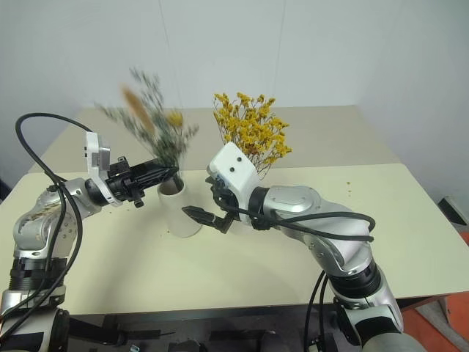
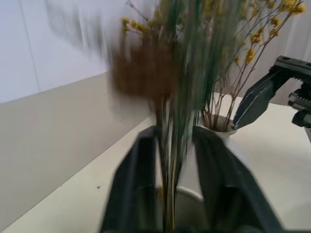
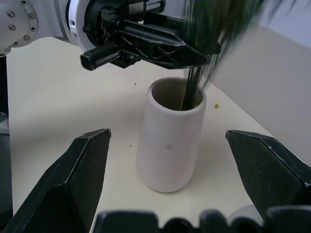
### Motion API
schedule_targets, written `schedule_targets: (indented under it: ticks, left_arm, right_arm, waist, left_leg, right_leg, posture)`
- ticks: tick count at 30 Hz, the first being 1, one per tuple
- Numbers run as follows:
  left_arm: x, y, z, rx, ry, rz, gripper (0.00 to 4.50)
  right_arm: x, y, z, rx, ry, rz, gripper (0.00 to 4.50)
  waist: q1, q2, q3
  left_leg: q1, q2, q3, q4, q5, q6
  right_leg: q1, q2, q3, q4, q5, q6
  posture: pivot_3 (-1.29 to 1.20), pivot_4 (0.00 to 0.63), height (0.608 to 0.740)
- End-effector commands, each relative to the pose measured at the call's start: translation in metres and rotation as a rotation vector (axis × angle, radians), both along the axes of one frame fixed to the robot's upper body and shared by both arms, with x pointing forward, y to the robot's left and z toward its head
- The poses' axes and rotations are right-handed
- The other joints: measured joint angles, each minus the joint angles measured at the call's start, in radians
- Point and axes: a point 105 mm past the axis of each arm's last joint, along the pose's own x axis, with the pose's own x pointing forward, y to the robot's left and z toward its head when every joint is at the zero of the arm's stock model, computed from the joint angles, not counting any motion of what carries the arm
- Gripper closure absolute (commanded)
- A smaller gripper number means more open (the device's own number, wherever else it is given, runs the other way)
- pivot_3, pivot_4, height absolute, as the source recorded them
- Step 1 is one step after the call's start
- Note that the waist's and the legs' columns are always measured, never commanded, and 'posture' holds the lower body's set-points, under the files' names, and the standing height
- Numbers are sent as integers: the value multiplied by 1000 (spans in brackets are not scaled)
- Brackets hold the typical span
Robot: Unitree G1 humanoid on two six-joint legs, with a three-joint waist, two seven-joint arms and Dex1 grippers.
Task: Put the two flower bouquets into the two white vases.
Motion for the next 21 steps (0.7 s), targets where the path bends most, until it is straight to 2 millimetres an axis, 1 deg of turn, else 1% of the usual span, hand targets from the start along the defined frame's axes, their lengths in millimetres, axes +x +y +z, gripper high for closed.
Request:
schedule_targets:
  ticks: [1, 2, 6, 7, 8, 12, 15, 18, 21]
  left_arm:
    - [-9, 6, 15, 0, -49, 1, 1945]
    - [-10, 7, 16, 1, -50, 2, 1683]
    - [-18, 18, 25, 16, -69, 25, 378]
    - [-20, 19, 26, 22, -72, 30, 129]
    - [-23, 22, 28, 37, -79, 36, 59]
    - [-44, 33, 35, 77, -62, 39, 59]
    - [-62, 36, 40, 84, -64, 15, 59]
    - [-76, 32, 45, 71, -93, -7, 59]
    - [-83, 26, 41, 103, -92, -36, 59]
  right_arm:
    - [-5, 1, 9, 6, -41, 18, 0]
    - [-5, 1, 9, 6, -40, 19, 0]
    - [-6, 1, 9, 7, -39, 22, 0]
    - [-6, 1, 9, 7, -39, 23, 0]
    - [-6, 1, 9, 7, -38, 24, 0]
    - [-8, 1, 8, 9, -37, 29, 0]
    - [-9, 1, 8, 9, -38, 34, 0]
    - [-10, -3, 8, 4, -37, 41, 0]
    - [-11, -10, 8, -5, -35, 51, 0]
  waist:
    - [0, 0, 0]
    - [-1, 0, 0]
    - [-1, 0, 0]
    - [-2, 0, 0]
    - [-1, 0, 0]
    - [-3, 0, 0]
    - [-2, 0, 0]
    - [2, 0, 0]
    - [6, 0, 0]
  left_leg:
    - [0, 0, 0, 0, 0, 0]
    - [0, 0, 0, 0, 0, 0]
    - [0, 0, 0, 0, 0, 0]
    - [0, 0, 0, 0, 0, 0]
    - [0, 0, 0, 0, 0, 0]
    - [0, 0, 0, -1, 0, 0]
    - [0, 1, 0, -1, 0, 0]
    - [0, 1, 0, -1, 0, 0]
    - [0, 0, 0, -1, 0, 0]
  right_leg:
    - [0, 0, 0, 0, 0, 0]
    - [0, 0, 0, 0, 0, 0]
    - [0, 0, 0, 0, 0, 0]
    - [0, 0, 0, 0, 0, 0]
    - [0, 0, 0, 0, 0, 0]
    - [0, 0, 0, 0, 0, 0]
    - [-1, 0, 0, -1, 0, 0]
    - [-1, 0, 0, -1, 0, 0]
    - [0, 0, 0, -1, 0, 0]
  posture:
    - [0, 150, 740]
    - [0, 150, 740]
    - [0, 150, 740]
    - [0, 150, 740]
    - [0, 150, 740]
    - [0, 150, 740]
    - [0, 150, 740]
    - [0, 150, 740]
    - [0, 150, 740]
